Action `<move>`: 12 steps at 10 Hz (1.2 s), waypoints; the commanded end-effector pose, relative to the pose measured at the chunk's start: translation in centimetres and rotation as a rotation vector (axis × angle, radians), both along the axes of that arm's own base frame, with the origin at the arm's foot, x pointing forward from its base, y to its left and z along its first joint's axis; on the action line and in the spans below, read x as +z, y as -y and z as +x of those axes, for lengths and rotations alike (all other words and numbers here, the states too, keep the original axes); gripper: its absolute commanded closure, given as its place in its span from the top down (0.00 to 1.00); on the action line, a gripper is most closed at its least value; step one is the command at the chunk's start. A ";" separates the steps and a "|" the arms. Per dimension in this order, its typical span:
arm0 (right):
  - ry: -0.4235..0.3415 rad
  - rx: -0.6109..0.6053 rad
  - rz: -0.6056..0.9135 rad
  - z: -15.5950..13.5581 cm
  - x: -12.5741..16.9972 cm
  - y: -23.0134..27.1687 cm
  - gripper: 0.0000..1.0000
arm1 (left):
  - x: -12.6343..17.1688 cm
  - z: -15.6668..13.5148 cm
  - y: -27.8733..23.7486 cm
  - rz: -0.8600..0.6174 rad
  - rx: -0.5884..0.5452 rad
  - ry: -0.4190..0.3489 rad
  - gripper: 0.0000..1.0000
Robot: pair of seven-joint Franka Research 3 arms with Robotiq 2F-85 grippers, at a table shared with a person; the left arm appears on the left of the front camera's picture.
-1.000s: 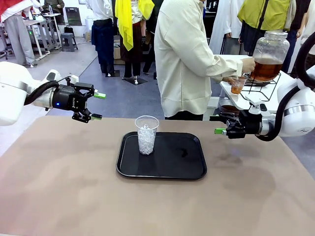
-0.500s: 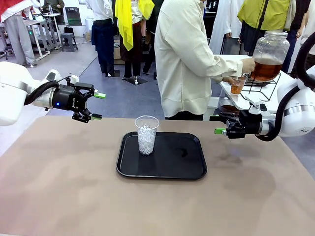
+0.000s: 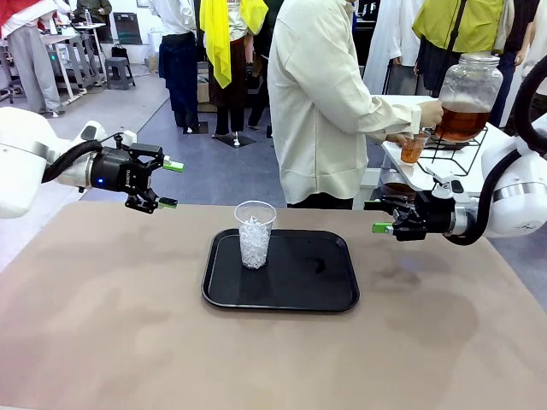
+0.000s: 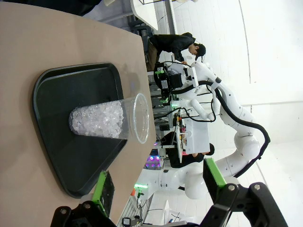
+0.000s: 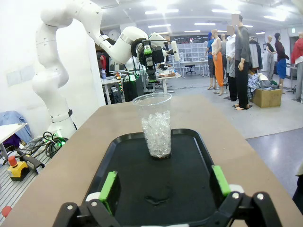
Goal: Pour the drink into the iced cup.
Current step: Pick up the iced cup indicated by the human and present it to them.
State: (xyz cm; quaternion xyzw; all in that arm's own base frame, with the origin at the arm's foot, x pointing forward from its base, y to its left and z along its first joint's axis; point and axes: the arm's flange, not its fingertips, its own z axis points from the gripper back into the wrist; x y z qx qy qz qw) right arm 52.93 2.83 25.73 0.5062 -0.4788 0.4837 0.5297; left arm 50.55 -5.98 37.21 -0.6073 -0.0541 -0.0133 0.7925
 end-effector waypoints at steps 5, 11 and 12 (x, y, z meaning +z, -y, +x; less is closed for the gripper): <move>0.005 0.003 0.000 0.2 0.2 -0.2 1.00 | 0.1 0.0 0.0 0.006 -0.002 0.003 1.00; 0.005 0.003 0.000 0.2 0.2 -0.2 1.00 | 0.1 0.0 0.0 0.006 -0.002 0.003 1.00; 0.005 0.003 0.000 0.2 0.2 -0.2 1.00 | 0.1 0.0 0.0 0.006 -0.002 0.003 1.00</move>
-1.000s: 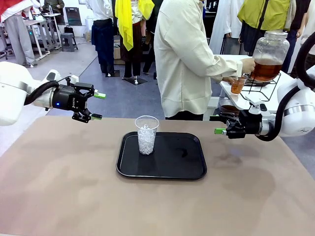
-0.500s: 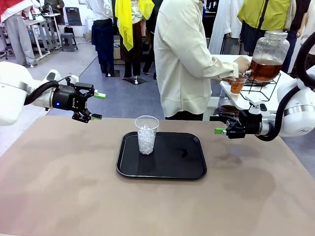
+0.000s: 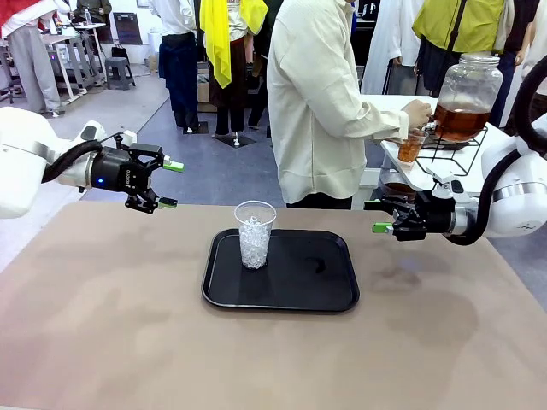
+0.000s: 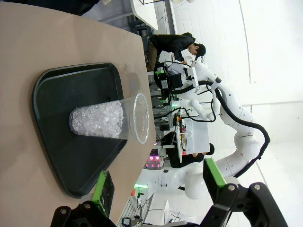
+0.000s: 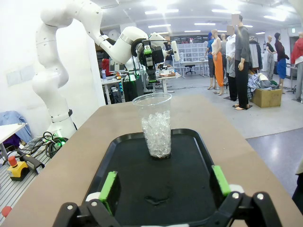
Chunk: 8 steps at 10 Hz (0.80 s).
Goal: Pour the drink into the iced cup.
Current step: Pick up the iced cup indicated by the human and present it to them.
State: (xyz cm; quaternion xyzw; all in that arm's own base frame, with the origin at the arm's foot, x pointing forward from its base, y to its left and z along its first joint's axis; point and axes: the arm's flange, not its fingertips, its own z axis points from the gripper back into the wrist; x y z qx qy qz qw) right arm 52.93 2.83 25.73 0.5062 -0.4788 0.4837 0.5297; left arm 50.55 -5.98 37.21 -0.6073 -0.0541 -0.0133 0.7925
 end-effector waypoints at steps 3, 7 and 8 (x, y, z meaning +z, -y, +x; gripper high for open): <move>0.005 0.003 0.000 0.2 0.2 -0.2 1.00 | 0.1 0.0 0.0 0.006 -0.002 0.003 1.00; 0.005 0.003 0.000 0.2 0.2 -0.2 1.00 | 0.1 0.0 0.0 0.006 -0.002 0.003 1.00; 0.005 0.003 0.000 0.2 0.2 -0.2 1.00 | 0.1 0.0 0.0 0.006 -0.002 0.003 1.00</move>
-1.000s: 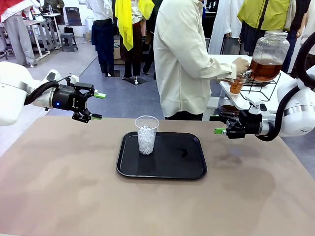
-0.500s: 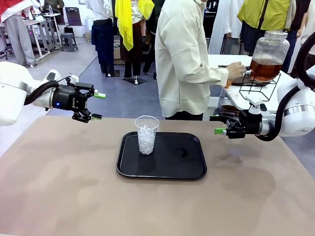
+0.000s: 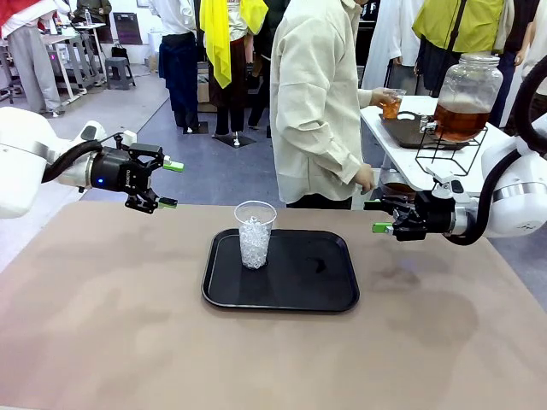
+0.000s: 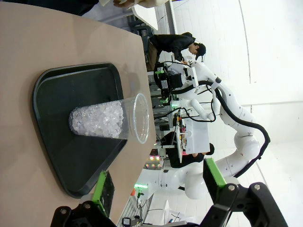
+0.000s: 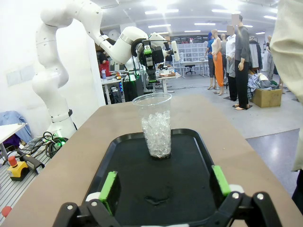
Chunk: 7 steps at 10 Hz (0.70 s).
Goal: Pour the drink into the iced cup.
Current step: Pick up the iced cup indicated by the human and present it to them.
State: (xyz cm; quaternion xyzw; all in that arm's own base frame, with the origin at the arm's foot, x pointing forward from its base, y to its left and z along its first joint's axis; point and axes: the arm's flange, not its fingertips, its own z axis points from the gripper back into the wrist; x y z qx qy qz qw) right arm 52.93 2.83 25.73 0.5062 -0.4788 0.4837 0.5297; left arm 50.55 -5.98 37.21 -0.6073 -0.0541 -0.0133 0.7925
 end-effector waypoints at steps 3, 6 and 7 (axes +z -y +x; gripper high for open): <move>0.005 0.003 0.000 0.2 0.2 -0.2 1.00 | 0.1 0.0 0.0 0.006 -0.002 0.003 1.00; 0.005 0.003 0.000 0.2 0.2 -0.2 1.00 | 0.1 0.0 0.0 0.006 -0.002 0.003 1.00; 0.005 0.003 0.000 0.2 0.2 -0.2 1.00 | 0.1 0.0 0.0 0.006 -0.002 0.003 1.00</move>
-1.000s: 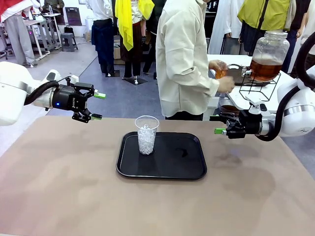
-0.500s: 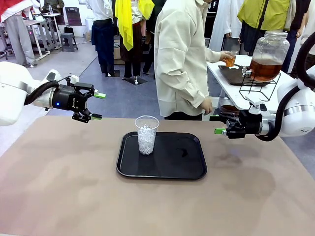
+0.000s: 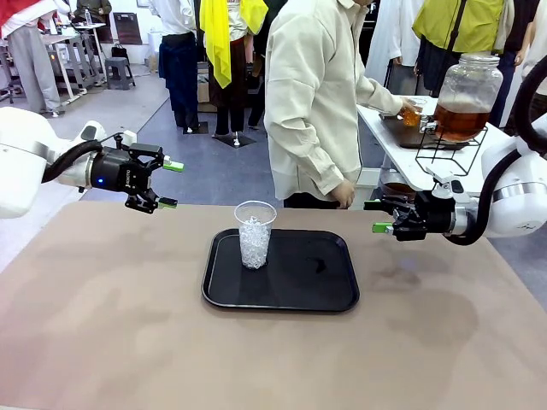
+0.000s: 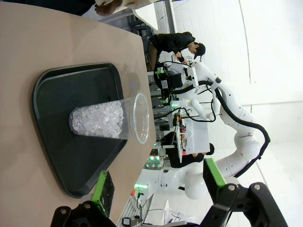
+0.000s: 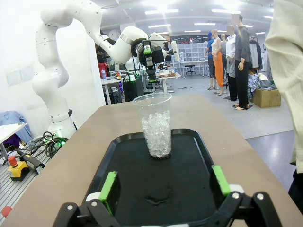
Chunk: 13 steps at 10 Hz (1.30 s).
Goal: Pour the drink into the iced cup.
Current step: Pick up the iced cup indicated by the human and present it to them.
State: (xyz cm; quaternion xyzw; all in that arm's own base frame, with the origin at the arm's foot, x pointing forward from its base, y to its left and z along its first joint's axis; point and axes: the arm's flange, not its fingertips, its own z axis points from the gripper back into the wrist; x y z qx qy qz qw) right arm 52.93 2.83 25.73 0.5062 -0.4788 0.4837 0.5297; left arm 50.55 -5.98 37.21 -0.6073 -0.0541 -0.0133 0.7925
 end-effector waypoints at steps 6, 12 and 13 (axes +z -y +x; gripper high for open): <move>0.005 0.003 0.000 0.2 0.2 -0.2 1.00 | 0.1 0.0 0.0 0.006 -0.002 0.003 1.00; 0.005 0.003 0.000 0.2 0.2 -0.2 1.00 | 0.1 0.0 0.0 0.006 -0.002 0.003 1.00; 0.005 0.003 0.000 0.2 0.2 -0.2 1.00 | 0.1 0.0 0.0 0.006 -0.002 0.003 1.00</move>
